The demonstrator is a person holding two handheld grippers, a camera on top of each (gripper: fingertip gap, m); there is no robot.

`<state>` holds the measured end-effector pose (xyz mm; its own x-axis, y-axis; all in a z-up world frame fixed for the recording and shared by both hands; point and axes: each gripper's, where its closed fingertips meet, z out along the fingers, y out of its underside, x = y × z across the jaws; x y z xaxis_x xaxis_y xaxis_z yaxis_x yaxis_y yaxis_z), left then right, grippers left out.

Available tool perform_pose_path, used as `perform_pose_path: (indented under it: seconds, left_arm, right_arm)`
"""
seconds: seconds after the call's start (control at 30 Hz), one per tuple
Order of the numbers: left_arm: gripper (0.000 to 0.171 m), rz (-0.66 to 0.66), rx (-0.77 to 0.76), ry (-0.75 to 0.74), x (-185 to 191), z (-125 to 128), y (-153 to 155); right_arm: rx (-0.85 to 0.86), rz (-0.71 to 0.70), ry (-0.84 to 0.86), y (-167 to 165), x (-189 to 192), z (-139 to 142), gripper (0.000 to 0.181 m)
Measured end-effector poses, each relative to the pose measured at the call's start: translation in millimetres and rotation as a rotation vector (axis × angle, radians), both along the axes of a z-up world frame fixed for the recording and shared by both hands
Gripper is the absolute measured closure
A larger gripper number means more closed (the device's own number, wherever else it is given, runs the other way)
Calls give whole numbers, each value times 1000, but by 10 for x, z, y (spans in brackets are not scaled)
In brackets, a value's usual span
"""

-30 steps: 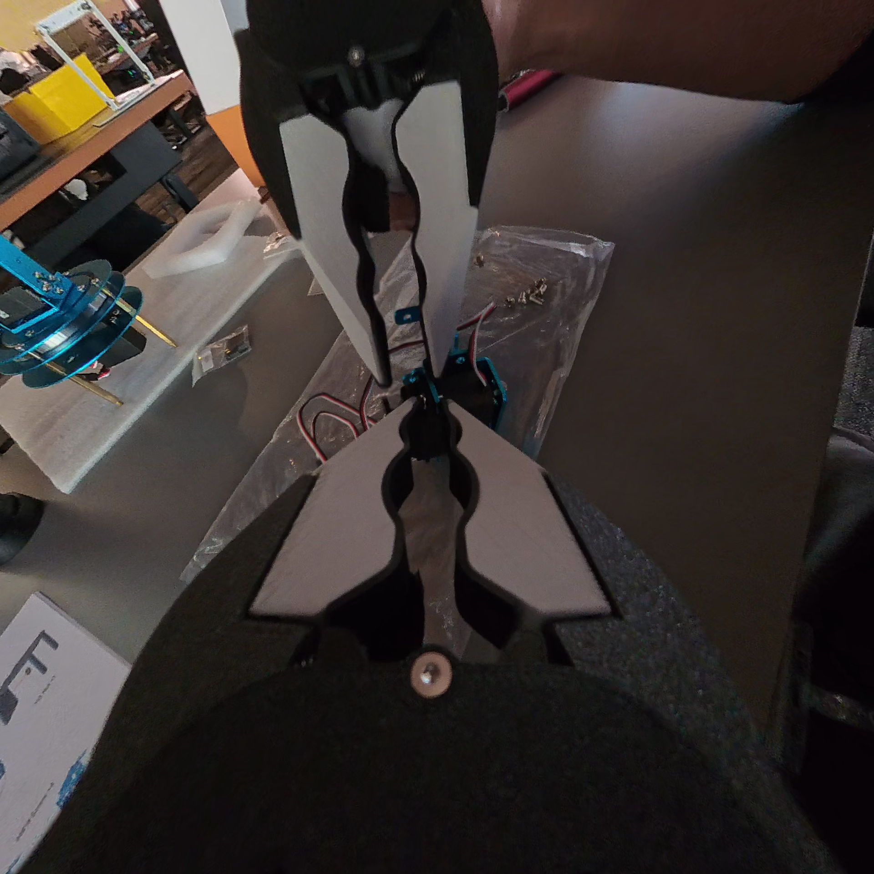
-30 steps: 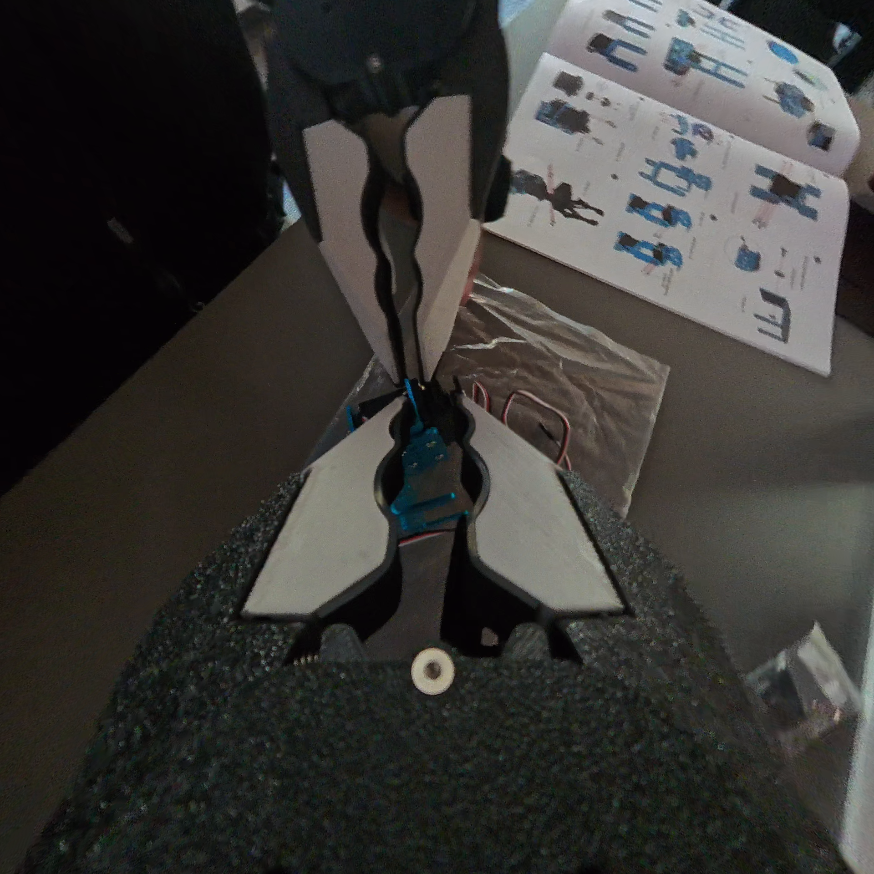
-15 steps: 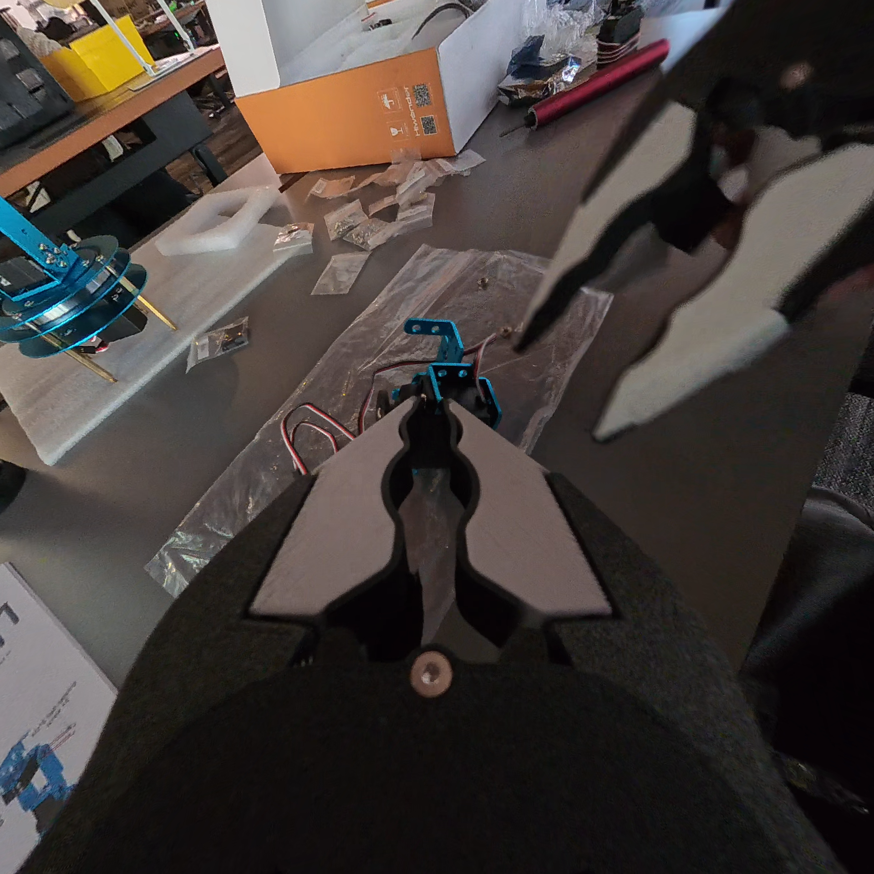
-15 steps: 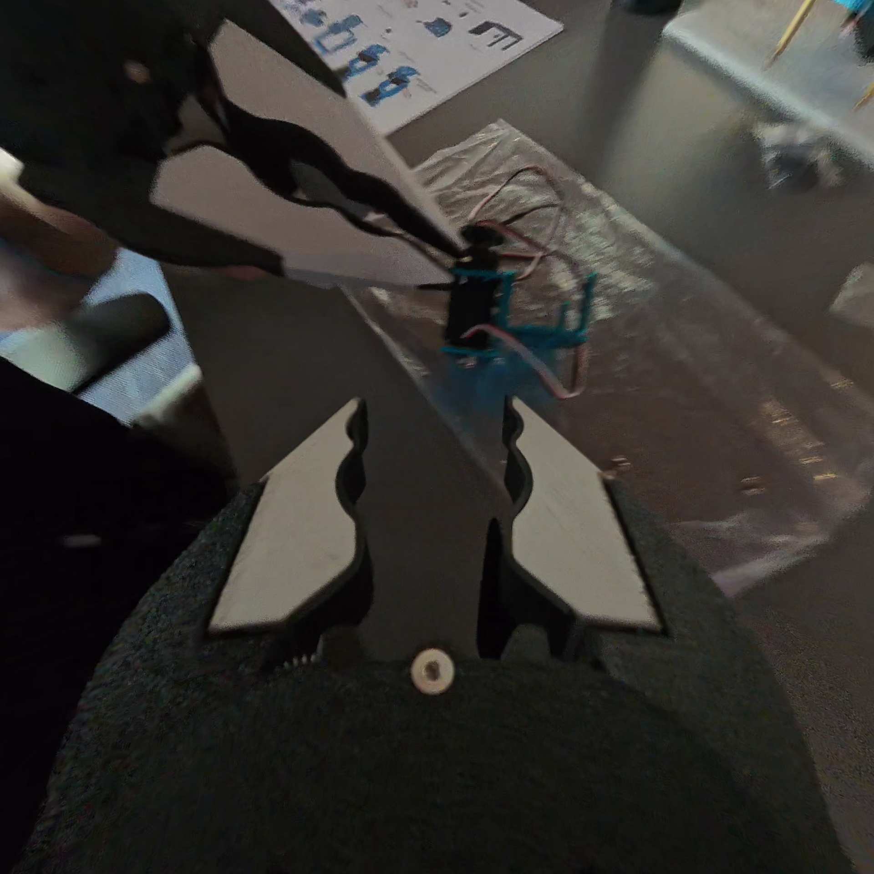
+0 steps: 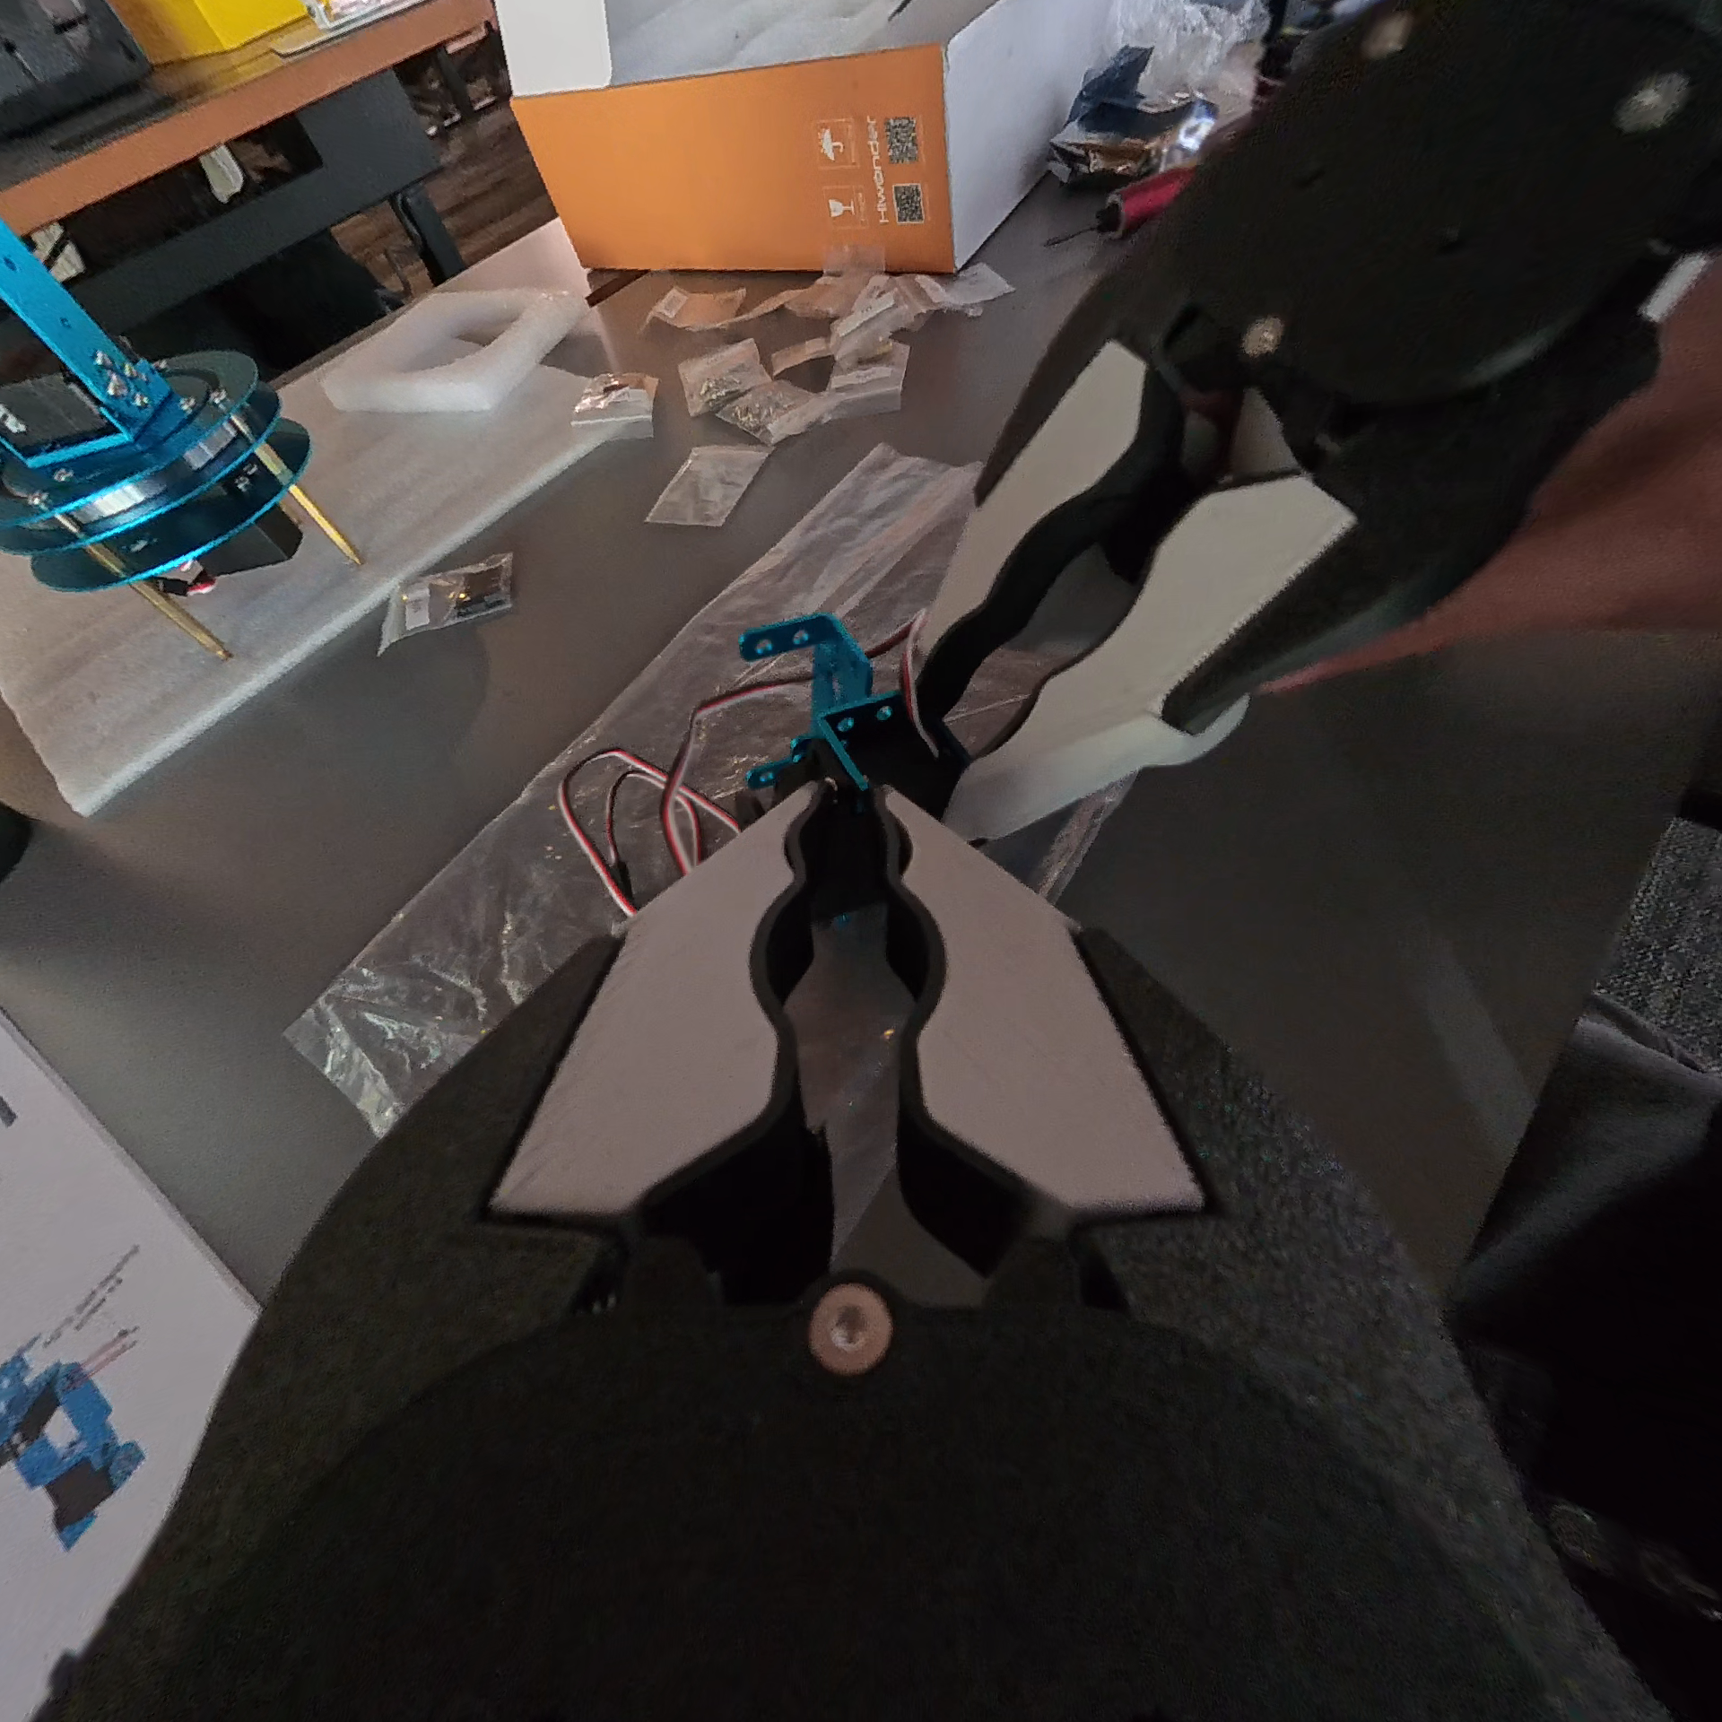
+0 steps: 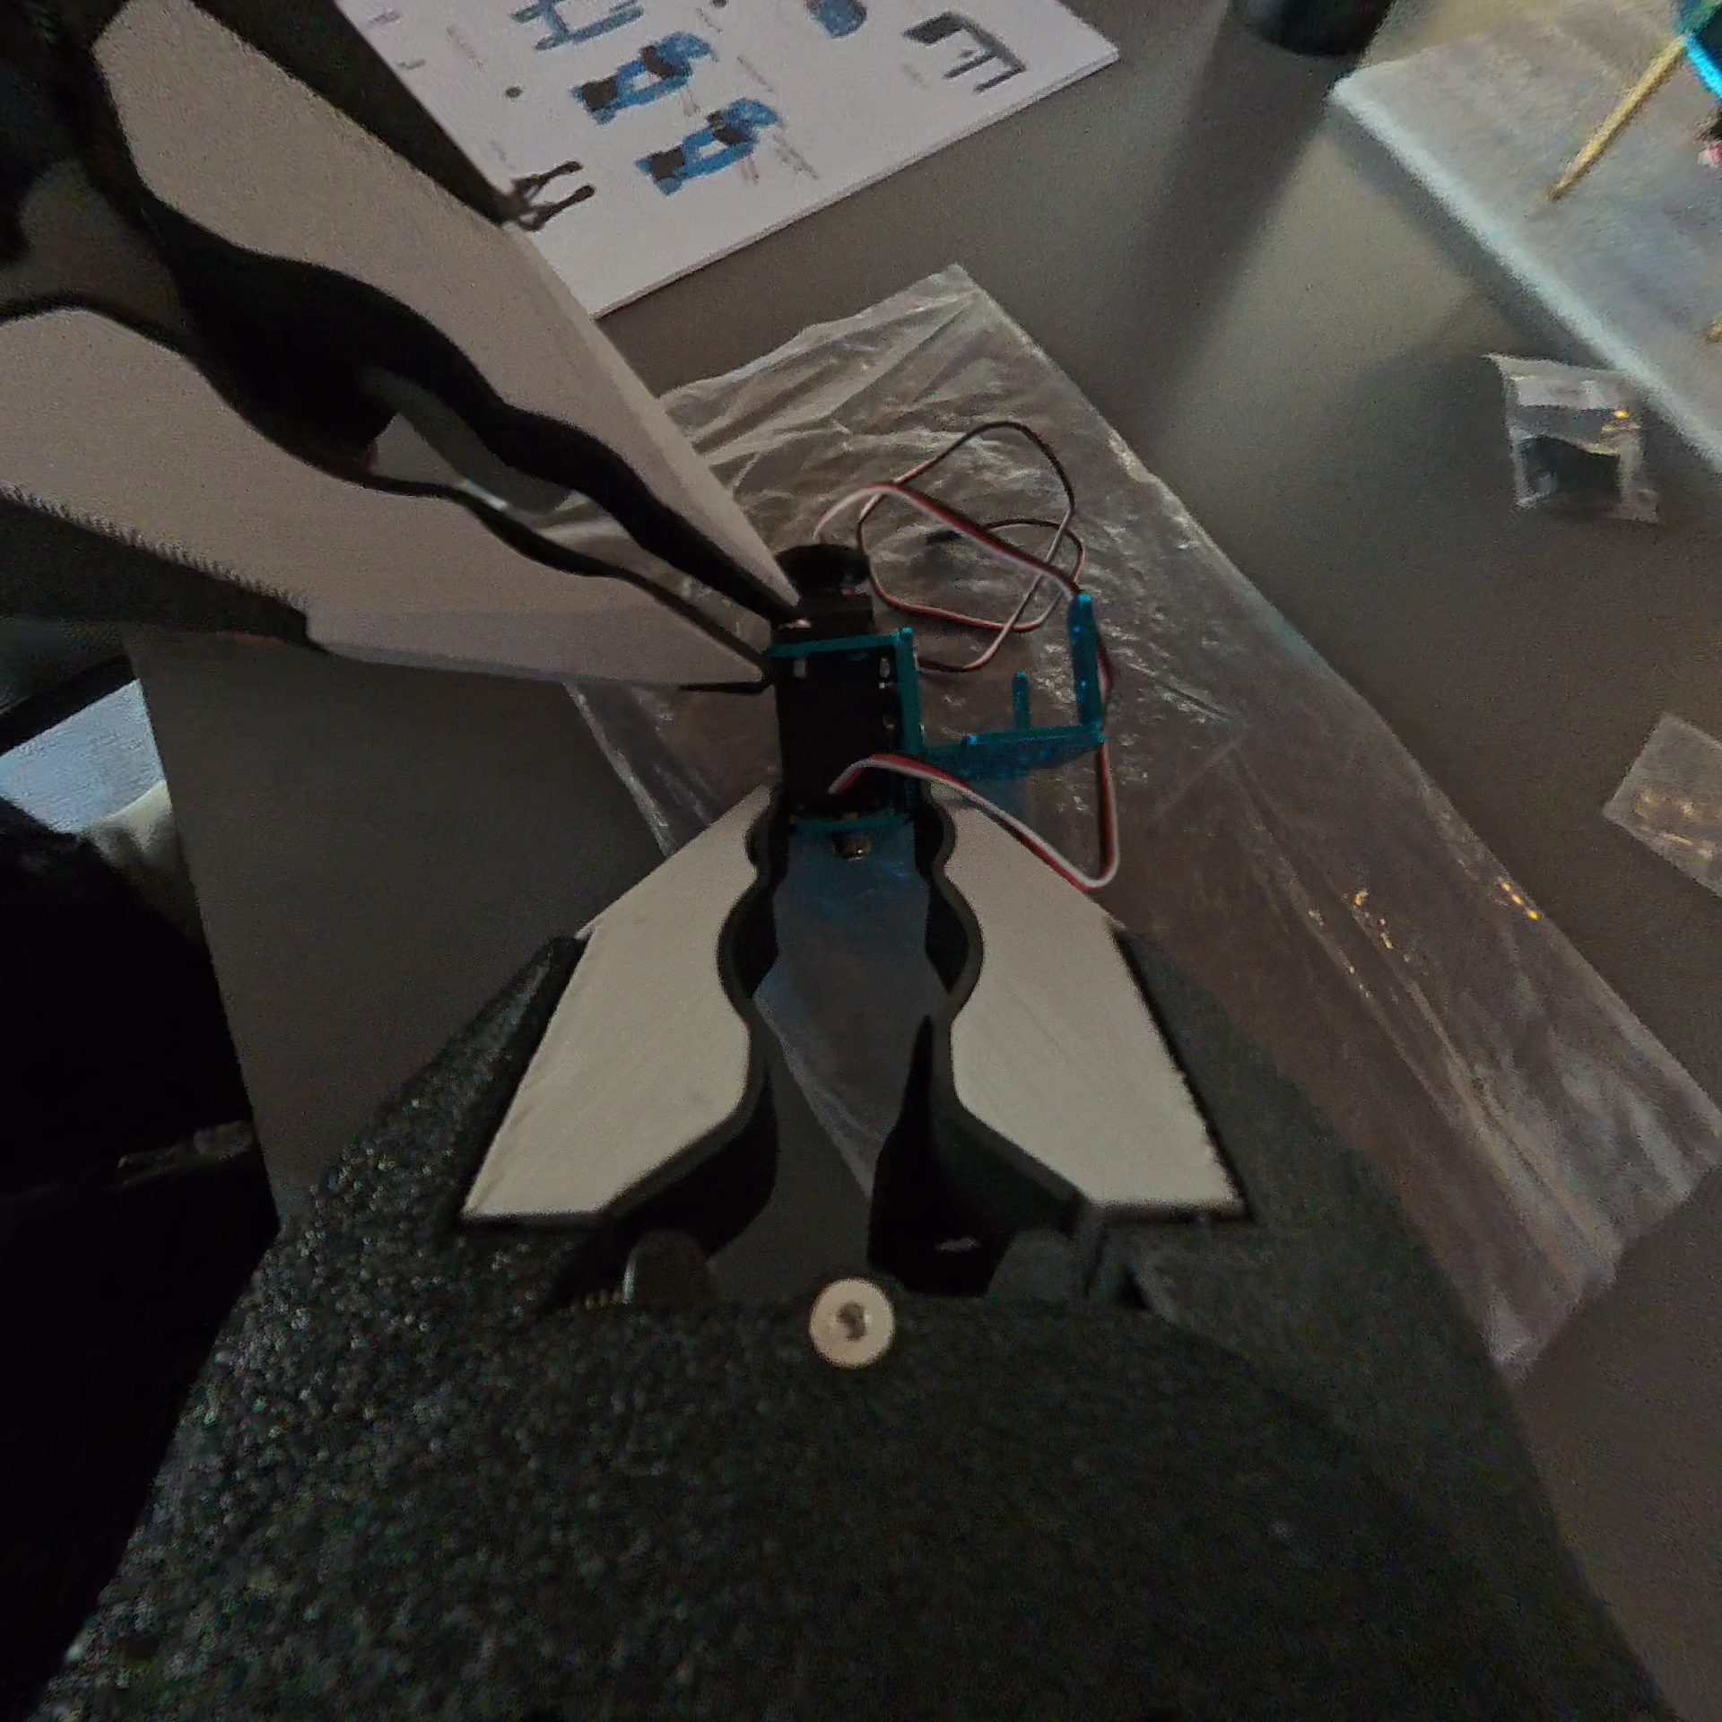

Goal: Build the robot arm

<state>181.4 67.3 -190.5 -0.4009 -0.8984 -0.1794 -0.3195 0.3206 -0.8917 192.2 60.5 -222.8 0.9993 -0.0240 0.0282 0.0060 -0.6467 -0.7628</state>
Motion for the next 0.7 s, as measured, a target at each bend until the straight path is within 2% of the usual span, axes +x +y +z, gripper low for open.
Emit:
perform_pose_path:
  seconds: [0.1, 0.2, 0.3, 0.4, 0.5, 0.7]
  left_arm:
    - [158, -45, 10, 5, -10, -1, 12]
    - [145, -101, -11, -1, -32, 86, 47]
    - [142, -181, -43, 27, -8, 143, 144]
    - [136, -284, -93, 100, 79, 116, 203]
    - [130, -401, -132, 168, 125, 100, 137]
    - [118, -497, -128, 281, 214, -60, 82]
  right_arm:
    - [1, 70, 101, 6, 25, 22, 156]
    - [9, 121, 200, 1, 59, 64, 155]
    - [17, 171, 292, 22, 101, 95, 156]
    - [4, 234, 356, 31, 139, 114, 156]
    - [-26, 316, 353, 27, 156, 113, 156]
    - [-59, 432, 443, 41, 174, 149, 156]
